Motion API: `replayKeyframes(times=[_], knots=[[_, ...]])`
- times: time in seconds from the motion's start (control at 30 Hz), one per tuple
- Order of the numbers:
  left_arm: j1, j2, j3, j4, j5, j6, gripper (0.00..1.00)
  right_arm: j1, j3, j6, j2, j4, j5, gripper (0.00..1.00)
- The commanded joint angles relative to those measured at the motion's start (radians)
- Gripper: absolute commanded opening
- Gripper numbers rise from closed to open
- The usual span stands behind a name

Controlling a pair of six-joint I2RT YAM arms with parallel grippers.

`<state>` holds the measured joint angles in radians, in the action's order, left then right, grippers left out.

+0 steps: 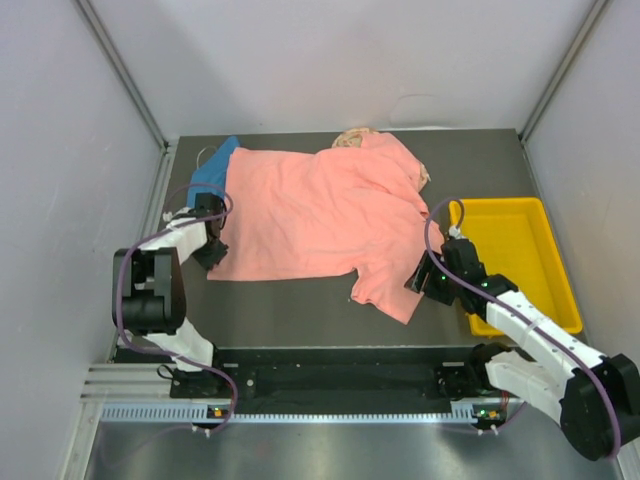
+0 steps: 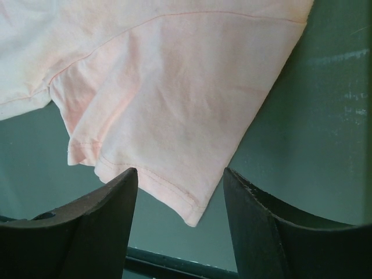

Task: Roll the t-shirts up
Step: Flatten out the T-shirt at the center of the board.

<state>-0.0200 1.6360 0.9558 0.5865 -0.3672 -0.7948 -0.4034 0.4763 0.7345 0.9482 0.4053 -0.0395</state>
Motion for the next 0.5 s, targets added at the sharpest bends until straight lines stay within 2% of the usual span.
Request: replayKeyframes(times=[0.0,0.27,0.47], knots=[[0.014,0.022,0.031,-0.005,-0.053,-0.027,0.30,-0.006,-0.008,0.000,0.009,-0.045,0.007,0.61],[0.014,0.016,0.058,0.007,-0.065,-0.020,0.05,-0.008,-0.018,-0.004,-0.003,-0.026,0.020,0.61],[0.012,-0.033,0.083,0.053,-0.073,-0.003,0.01,-0.006,-0.018,-0.003,0.004,-0.026,0.032,0.61]])
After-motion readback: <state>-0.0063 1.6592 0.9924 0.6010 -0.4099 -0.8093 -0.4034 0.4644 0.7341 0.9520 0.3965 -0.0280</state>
